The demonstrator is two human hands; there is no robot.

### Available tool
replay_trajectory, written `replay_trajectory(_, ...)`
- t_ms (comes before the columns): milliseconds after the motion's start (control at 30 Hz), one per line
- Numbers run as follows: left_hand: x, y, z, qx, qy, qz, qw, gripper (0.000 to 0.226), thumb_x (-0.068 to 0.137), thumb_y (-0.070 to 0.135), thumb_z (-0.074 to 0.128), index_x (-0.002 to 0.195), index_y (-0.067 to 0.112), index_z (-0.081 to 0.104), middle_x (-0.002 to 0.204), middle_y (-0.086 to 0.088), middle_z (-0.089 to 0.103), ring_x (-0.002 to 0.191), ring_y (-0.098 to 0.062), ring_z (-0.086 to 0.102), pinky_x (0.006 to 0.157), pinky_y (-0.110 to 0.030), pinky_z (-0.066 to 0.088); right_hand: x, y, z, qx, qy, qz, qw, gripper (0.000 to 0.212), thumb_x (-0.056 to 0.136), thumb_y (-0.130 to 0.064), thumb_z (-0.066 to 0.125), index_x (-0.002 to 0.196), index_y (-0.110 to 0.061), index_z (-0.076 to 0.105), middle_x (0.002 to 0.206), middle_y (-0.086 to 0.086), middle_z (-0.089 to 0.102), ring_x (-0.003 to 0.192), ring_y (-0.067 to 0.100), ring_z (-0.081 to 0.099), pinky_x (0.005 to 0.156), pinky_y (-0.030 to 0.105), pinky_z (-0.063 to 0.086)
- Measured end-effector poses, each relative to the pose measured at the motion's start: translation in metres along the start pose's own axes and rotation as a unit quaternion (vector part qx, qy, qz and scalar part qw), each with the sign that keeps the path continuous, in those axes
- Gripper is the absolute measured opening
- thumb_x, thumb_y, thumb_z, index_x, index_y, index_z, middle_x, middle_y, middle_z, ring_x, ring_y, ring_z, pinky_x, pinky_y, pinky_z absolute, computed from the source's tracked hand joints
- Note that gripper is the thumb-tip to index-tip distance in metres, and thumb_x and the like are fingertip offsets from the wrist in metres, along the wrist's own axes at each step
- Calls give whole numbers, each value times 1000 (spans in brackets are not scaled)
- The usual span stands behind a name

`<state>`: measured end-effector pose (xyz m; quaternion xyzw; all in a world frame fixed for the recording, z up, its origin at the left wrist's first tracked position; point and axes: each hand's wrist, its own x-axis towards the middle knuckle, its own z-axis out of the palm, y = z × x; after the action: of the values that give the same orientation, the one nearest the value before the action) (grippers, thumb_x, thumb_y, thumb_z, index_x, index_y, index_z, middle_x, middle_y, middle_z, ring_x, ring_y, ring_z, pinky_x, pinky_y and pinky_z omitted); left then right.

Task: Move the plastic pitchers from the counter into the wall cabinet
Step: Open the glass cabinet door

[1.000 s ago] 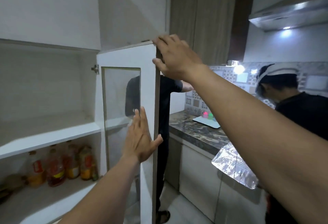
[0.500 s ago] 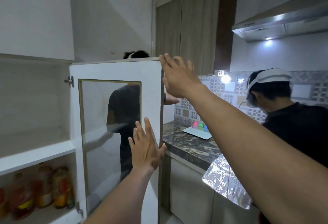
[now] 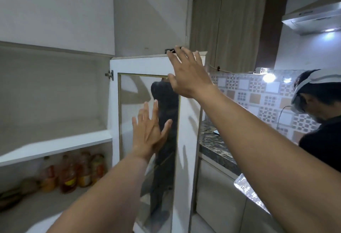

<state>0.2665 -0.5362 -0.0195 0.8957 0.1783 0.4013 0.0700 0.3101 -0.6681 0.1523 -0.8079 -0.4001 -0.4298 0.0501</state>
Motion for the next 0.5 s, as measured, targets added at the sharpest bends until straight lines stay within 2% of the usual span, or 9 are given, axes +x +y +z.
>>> replay_trajectory(200,-9,-103,-69,85,1,-25,996,76,93,64,18,154,27,-9,163,-14,-1,150,-34,8,118,-56,12,15,-92,22,77,-54,-7,996,69,99,-37,42,159,-15,13,166,14,10,153,31,6,121,58,7)
replay_trajectory(500,-62,-270,-188,190,13,-121,974,71,96,56,23,155,25,-3,163,-15,2,149,-34,7,118,-56,10,56,-291,21,203,-67,-78,974,71,99,-41,42,159,-18,13,166,15,10,153,31,10,121,58,9)
